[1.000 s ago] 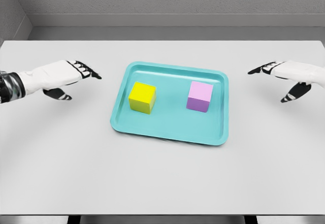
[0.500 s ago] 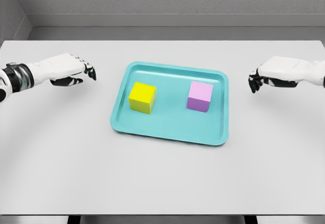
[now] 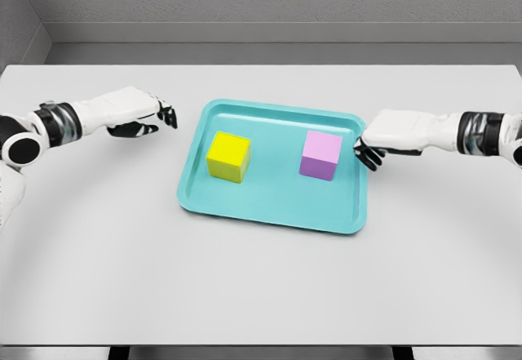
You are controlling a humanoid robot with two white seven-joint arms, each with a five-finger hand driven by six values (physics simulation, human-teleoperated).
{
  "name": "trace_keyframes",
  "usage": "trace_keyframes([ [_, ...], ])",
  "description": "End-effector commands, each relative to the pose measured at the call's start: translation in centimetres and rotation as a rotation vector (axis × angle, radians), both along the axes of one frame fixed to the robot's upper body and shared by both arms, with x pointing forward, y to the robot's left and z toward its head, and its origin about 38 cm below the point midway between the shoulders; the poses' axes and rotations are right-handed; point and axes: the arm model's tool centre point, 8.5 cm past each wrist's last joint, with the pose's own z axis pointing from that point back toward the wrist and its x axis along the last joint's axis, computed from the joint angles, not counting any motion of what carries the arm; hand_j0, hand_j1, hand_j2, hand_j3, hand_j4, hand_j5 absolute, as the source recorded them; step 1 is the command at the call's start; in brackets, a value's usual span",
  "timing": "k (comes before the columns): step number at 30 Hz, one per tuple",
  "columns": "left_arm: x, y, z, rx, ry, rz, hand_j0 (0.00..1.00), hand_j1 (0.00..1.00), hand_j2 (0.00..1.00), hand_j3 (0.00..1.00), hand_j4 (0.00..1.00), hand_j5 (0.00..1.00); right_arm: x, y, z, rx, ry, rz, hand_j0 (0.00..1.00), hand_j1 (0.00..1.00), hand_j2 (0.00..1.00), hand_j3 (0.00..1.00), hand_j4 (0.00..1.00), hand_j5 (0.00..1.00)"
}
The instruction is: Push two cubes
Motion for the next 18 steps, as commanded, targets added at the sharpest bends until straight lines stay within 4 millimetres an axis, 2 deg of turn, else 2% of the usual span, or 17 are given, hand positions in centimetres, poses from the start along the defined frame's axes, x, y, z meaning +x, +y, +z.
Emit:
trace_keyframes([
  [1,0.0,-0.6,0.0,-0.021,0.001,-0.007,0.55,0.55,0.55,0.55,0.55,0.55,-0.2,0.9,-0.8,-0.006,0.016,0.018,0.1,0.1,0.1,0.1,0.1,0.1],
  [3,0.0,-1.6,-0.3,-0.034,0.006,-0.02,0.55,0.55,0.55,0.55,0.55,0.55,-0.2,1.0,-0.9,-0.01,0.019,0.023,0.1,0.1,0.1,0.1,0.1,0.1],
  [18,-0.4,-2.1,-0.3,-0.034,-0.002,-0.038,0.55,0.55,0.55,0.55,0.55,0.55,1.0,0.2,-1.6,-0.082,0.006,-0.012,0.1,0.1,0.1,0.1,0.1,0.1],
])
